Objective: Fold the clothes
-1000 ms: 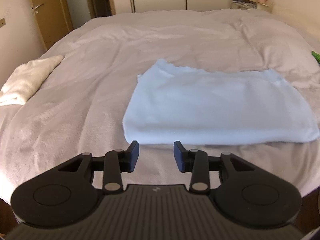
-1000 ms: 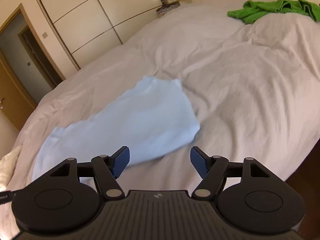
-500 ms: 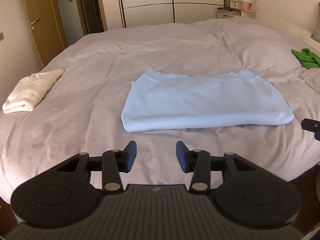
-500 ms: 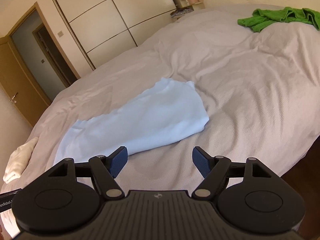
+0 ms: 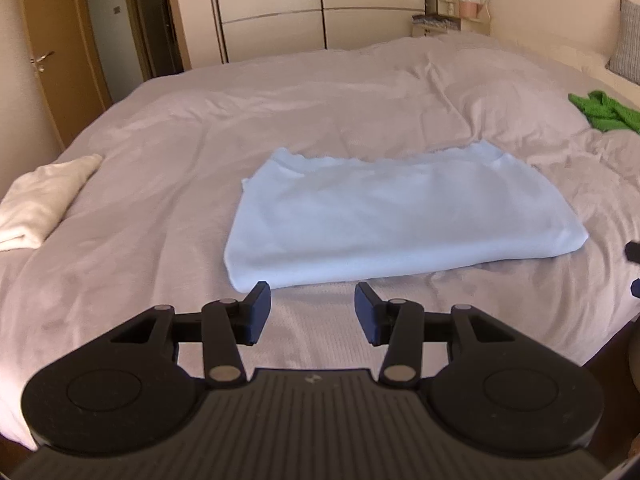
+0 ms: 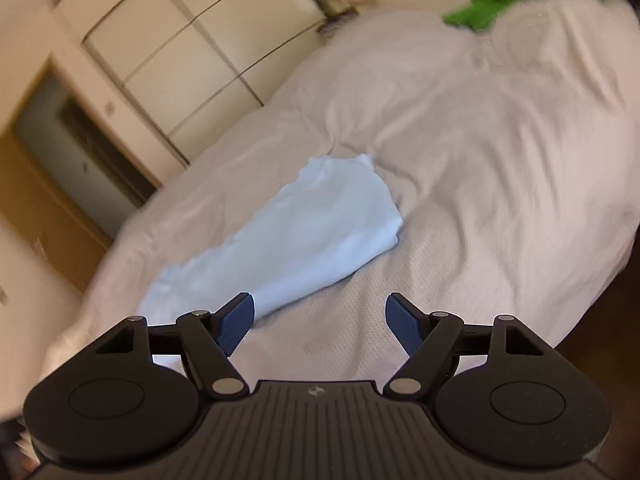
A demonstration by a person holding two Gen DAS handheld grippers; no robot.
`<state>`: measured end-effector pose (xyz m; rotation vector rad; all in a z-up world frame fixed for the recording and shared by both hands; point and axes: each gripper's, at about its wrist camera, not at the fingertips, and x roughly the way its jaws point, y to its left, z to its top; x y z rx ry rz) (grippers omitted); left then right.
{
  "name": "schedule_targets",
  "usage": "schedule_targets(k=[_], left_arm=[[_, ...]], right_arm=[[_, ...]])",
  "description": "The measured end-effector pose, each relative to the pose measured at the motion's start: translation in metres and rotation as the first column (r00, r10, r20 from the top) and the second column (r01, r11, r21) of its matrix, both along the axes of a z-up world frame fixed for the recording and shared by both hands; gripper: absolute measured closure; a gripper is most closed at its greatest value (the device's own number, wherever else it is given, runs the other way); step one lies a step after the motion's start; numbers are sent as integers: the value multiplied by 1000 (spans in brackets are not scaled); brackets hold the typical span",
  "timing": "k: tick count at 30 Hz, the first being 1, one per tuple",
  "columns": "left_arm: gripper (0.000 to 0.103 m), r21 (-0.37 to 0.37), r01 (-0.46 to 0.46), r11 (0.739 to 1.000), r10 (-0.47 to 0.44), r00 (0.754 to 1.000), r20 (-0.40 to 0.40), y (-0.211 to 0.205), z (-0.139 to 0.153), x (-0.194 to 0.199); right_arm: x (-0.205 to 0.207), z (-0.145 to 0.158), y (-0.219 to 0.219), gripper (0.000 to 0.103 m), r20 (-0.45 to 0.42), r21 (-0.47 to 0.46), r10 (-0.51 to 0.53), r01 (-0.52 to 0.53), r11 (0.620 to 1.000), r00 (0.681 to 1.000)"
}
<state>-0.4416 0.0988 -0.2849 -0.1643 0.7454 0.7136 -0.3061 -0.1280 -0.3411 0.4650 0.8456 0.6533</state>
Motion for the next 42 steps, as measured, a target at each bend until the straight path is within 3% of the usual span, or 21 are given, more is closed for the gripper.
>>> schedule_targets(k=[5,8,12,17,20,25,28,32,35,37,39,42], left_arm=[[61,-27,21,999,-22,999,-33,33,-23,25],[61,-25,34,999,-35,999,-28,54,-33,36],[61,-26,56,998,-56,998,-7,80,-43,47],[66,-93,65,994,-62,997,36,110,-59,58],[67,-160,92,983,-82,994,68,122,-68,64],[65,-177,201,964,-183,977,112,115,-76,79],[62,-140,221,965,-216,975,45,108,-87,91],[63,-171,215,962,-205,976,71,117,-83,84],[64,-217,178,960,-157,981,110,135,-76,66],[64,-251,155,955,-123,983,140,148,-71,50],[64,-283,133,950,-88,982,167,160,-66,33],[64,-313,100,944,-40,981,192,174,-60,10]], right_arm=[[36,-47,-11,29,-227,272,-28,91,958,973],[57,-71,-2,35,-317,353,-36,153,923,948],[85,-99,13,39,-411,375,-115,283,883,904],[106,-132,21,39,-515,406,-163,407,818,841],[113,-141,24,39,-543,424,-169,442,791,822],[121,-138,33,42,-527,402,-192,442,802,828],[123,-129,42,67,-477,331,-229,414,848,849],[127,-93,61,78,-362,158,-273,348,924,891],[126,-52,94,81,-168,-70,-273,265,962,947],[117,-21,127,84,34,-244,-213,214,946,977],[100,9,164,85,275,-373,-90,193,908,957],[73,41,209,86,485,-442,105,140,886,868]])
